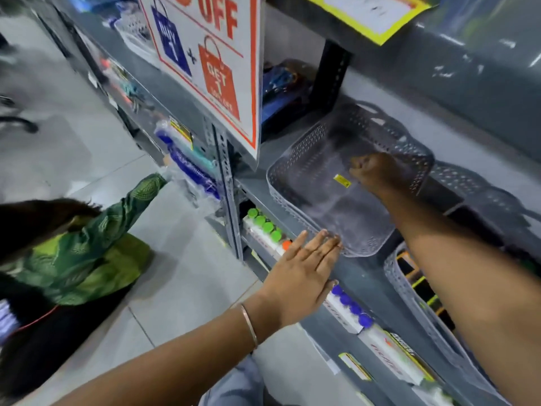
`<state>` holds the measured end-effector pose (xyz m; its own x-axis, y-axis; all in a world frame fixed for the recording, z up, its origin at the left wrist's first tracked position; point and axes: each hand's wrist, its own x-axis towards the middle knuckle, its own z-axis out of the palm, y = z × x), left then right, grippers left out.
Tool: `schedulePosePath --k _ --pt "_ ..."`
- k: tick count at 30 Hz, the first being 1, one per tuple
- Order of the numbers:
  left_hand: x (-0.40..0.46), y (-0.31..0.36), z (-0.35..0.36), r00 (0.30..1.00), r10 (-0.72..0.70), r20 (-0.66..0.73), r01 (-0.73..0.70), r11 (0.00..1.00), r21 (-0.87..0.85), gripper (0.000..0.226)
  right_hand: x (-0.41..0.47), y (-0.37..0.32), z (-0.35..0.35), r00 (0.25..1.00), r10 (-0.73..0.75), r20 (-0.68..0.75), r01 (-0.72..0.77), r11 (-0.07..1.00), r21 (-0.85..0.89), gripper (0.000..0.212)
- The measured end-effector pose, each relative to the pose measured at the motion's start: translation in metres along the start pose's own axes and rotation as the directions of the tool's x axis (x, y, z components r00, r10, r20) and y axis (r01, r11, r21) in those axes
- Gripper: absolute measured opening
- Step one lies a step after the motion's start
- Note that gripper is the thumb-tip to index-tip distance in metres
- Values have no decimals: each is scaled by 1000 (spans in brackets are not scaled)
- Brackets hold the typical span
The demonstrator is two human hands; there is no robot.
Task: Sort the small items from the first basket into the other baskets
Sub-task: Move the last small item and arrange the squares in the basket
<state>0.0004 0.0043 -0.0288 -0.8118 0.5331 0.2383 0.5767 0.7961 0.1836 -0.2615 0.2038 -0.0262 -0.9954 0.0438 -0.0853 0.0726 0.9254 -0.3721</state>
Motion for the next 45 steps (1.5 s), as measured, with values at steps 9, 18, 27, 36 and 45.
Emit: schedulePosePath --k 9,18,27,36,45 --pt "1 6 -2 999 -36 17 36 999 -15 59 -27 -15 -20 987 103 -123 -96 993 64 39" --pt "8 24 -10 995 -85 52 83 996 24 67 -153 50 -107 980 26 -196 31 958 286 18" --pt "33 90 -1 997 68 22 -67 997 -29 70 -310 173 -120 956 294 -11 -294 955 34 23" --pt "47 118 13 971 198 133 -202 979 21 71 -332 161 -98 942 326 76 -290 910 -297 14" --pt "48 118 8 975 165 150 -157 985 -68 71 -330 155 -97 933 349 86 -303 892 -336 11"
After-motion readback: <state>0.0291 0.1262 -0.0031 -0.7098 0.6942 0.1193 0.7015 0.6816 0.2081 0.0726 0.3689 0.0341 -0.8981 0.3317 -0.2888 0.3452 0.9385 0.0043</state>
